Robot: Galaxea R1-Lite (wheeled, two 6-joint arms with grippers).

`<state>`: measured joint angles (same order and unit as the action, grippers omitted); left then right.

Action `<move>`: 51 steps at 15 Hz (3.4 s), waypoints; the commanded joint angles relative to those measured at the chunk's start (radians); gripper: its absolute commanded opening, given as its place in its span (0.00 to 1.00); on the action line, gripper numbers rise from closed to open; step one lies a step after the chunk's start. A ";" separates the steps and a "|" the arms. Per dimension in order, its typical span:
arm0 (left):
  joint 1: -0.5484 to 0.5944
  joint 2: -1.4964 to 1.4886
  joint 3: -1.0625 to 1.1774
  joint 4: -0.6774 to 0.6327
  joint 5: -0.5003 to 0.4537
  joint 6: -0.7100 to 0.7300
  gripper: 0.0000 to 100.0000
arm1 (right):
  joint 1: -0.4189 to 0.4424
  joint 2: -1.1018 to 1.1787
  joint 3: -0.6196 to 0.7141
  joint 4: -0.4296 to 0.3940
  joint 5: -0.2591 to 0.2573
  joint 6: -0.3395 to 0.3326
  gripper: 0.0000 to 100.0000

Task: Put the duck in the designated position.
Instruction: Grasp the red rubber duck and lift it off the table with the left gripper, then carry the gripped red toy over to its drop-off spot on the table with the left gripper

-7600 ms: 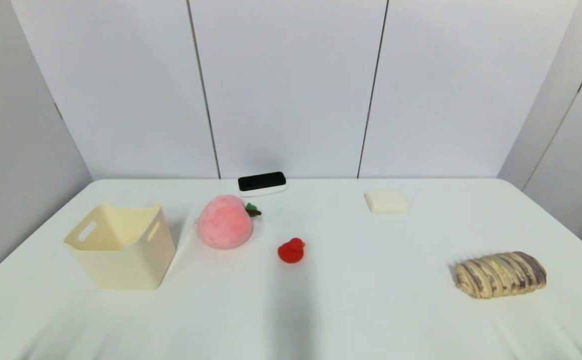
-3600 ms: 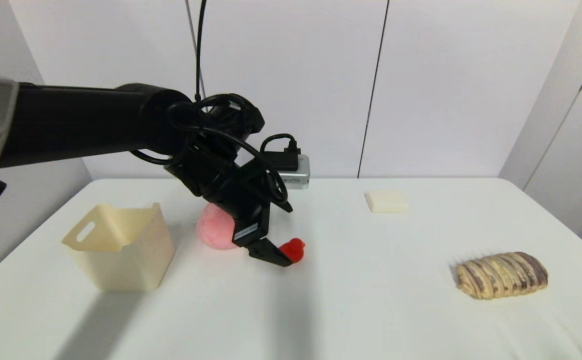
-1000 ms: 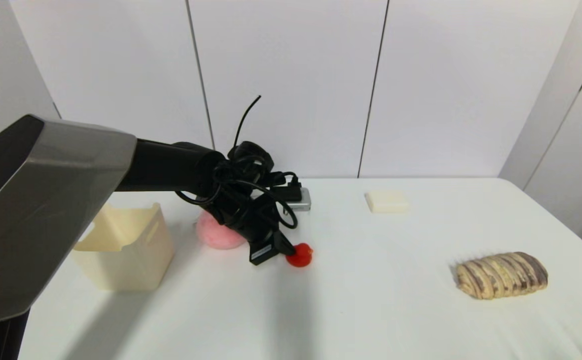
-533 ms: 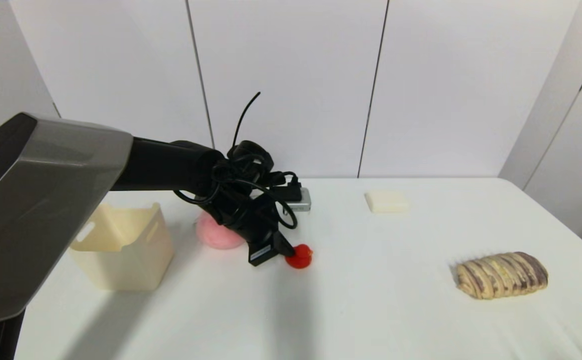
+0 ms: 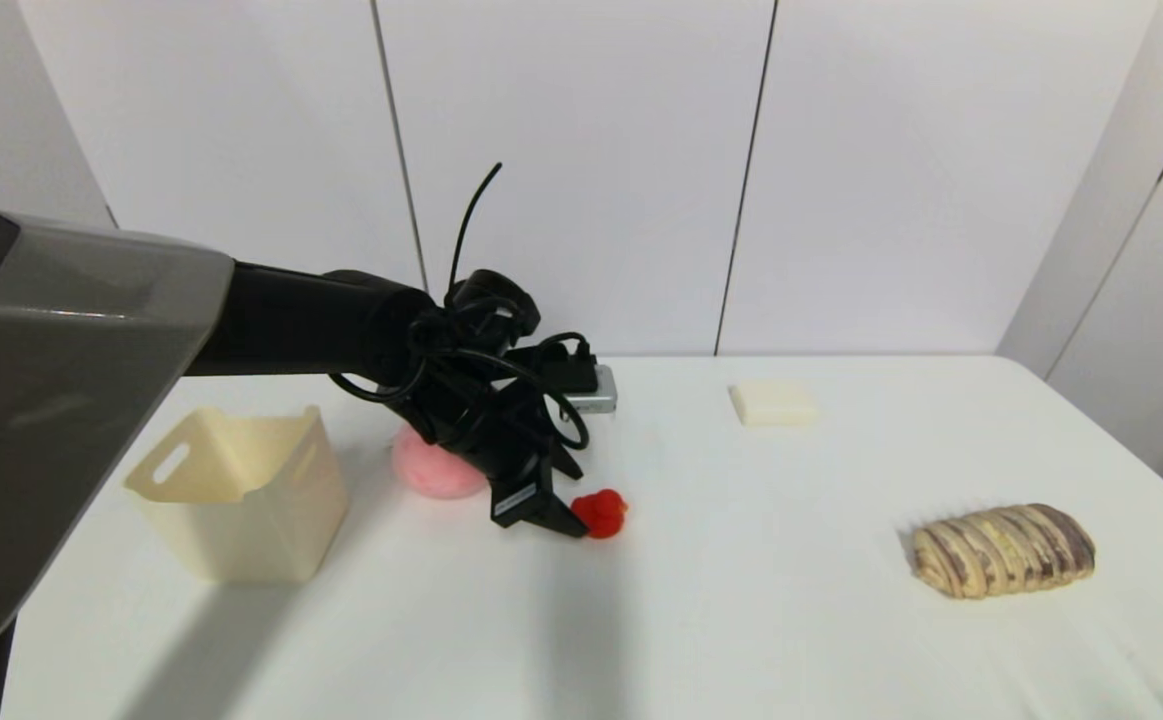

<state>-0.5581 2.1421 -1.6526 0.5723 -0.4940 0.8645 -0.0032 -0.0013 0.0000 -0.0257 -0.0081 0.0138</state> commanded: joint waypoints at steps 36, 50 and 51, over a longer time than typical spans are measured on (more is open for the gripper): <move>0.109 -0.373 -0.003 0.018 -0.009 -0.039 0.00 | 0.000 0.001 0.009 0.000 0.000 0.000 1.00; 0.777 -0.777 0.405 0.020 -0.284 0.133 0.00 | 0.000 0.001 0.009 0.000 0.000 0.000 1.00; 0.808 -0.783 0.438 0.024 -0.333 0.179 0.00 | 0.000 0.001 0.009 0.000 0.000 0.000 1.00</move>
<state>0.1568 1.4172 -1.3070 0.5860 -0.7115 0.9245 -0.0032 -0.0013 0.0000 -0.0257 -0.0077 0.0138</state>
